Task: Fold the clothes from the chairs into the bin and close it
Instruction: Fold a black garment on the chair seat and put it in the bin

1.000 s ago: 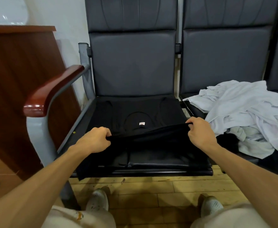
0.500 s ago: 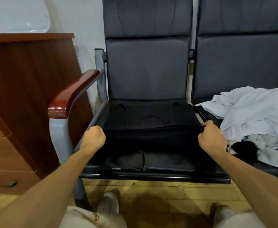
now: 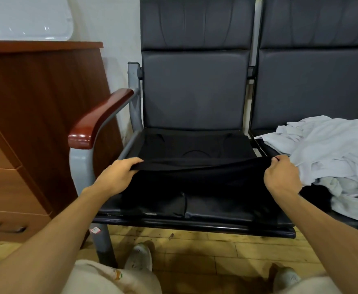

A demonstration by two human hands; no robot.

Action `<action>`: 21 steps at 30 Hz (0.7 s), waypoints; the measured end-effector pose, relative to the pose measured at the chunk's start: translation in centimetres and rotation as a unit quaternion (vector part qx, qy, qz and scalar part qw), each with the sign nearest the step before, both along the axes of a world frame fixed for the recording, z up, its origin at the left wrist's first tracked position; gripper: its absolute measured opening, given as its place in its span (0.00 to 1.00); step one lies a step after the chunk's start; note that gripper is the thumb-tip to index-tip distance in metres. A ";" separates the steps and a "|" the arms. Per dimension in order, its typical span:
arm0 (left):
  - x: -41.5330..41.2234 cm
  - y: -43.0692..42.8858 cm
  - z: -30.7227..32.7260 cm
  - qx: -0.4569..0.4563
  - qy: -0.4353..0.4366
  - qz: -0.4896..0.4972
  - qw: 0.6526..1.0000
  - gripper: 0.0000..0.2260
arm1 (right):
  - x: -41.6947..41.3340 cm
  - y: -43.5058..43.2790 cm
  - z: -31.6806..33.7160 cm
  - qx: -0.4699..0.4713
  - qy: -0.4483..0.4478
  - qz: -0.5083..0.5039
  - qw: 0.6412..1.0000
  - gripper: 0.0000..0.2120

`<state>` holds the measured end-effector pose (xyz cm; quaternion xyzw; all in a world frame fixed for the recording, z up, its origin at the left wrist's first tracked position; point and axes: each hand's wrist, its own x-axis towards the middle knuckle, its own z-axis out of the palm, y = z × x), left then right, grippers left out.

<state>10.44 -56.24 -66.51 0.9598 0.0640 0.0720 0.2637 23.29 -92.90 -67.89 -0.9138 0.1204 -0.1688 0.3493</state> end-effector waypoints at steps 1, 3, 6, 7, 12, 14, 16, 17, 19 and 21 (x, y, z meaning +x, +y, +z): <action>0.0 -0.3 0.4 -0.021 -0.023 -0.004 1.000 0.13 | 0.1 0.0 0.1 0.003 -0.001 0.001 1.000 0.15; 0.0 -1.2 1.4 -0.056 -0.064 -0.028 0.996 0.14 | 0.1 -0.1 0.2 0.005 -0.001 0.003 1.000 0.14; -0.1 -2.1 2.2 -0.069 -0.110 -0.073 0.989 0.14 | 0.0 -0.3 0.3 -0.003 0.009 0.004 1.000 0.14; -0.2 -2.1 2.2 -0.069 -0.120 -0.079 0.987 0.13 | 0.0 -0.3 0.2 -0.009 0.014 0.006 1.000 0.14; -0.2 -1.1 1.3 -0.110 -0.072 -0.057 0.990 0.11 | -0.2 -0.5 -0.1 -0.047 0.027 0.025 0.998 0.13; -0.3 -0.6 0.5 -0.101 -0.023 -0.063 0.993 0.09 | -0.2 -0.5 -0.3 -0.067 0.023 0.041 0.997 0.13; -0.2 -0.3 0.2 -0.069 0.024 -0.063 0.995 0.10 | -0.1 -0.6 -0.5 -0.083 0.021 0.052 0.995 0.12; -0.2 -0.1 0.2 -0.049 0.044 -0.062 0.996 0.10 | 0.0 -0.5 -0.5 -0.088 0.027 0.053 0.994 0.12; -0.1 0.1 0.3 -0.002 0.062 -0.060 0.996 0.09 | -0.1 -0.4 -0.4 -0.094 0.046 0.053 0.993 0.12; -0.1 0.0 0.5 0.014 0.056 -0.070 0.996 0.08 | -0.2 -0.2 -0.5 -0.100 0.060 0.064 0.991 0.12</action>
